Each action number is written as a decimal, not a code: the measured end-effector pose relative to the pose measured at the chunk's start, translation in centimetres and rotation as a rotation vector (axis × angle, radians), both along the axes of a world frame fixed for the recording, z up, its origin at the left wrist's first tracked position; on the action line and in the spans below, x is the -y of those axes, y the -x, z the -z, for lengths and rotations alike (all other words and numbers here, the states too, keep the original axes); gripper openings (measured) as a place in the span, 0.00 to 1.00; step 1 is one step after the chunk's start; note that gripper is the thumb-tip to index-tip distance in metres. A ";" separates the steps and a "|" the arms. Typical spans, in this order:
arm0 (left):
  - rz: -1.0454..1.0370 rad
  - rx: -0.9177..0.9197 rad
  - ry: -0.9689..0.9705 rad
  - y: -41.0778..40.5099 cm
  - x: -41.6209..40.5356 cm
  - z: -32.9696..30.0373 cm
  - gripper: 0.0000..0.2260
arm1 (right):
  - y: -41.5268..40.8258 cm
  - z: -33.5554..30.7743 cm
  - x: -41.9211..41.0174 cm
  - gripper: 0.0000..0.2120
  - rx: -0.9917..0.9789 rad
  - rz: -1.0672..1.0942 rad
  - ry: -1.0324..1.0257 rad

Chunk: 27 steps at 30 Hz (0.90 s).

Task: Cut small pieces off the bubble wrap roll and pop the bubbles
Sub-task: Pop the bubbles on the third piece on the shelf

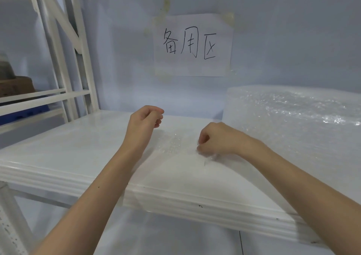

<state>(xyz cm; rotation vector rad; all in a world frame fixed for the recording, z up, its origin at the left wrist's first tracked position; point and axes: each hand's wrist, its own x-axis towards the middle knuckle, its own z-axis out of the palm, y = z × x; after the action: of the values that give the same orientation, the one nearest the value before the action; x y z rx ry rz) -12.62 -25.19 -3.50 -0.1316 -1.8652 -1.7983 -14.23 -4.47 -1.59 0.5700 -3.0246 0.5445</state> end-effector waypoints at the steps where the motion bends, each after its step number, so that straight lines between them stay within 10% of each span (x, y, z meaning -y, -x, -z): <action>1: 0.000 0.000 0.001 0.0 -0.1 0.0 0.08 | -0.3 0.1 -0.1 0.07 -0.009 0.000 0.013; 7: 0.001 0.004 0.007 -0.3 -0.3 -0.1 0.08 | -1.3 0.4 -0.3 0.20 0.004 0.043 -0.078; 12: 0.000 0.013 0.013 -0.4 -0.3 -0.1 0.08 | -1.2 0.7 -0.5 0.06 -0.172 0.080 -0.155; 20: 0.109 0.029 0.094 -0.9 -0.8 -0.2 0.11 | -2.0 -1.8 0.8 0.04 -0.066 -0.218 0.836; 27: 0.337 0.017 0.151 -2.0 -1.5 -0.4 0.08 | -1.5 -1.3 1.4 0.05 0.059 -0.206 1.018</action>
<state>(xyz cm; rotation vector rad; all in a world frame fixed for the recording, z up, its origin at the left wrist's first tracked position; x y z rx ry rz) -10.65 -23.68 -3.12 -0.5146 -2.0885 -1.8719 -12.77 -5.90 -0.29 0.7446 -2.2435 1.9099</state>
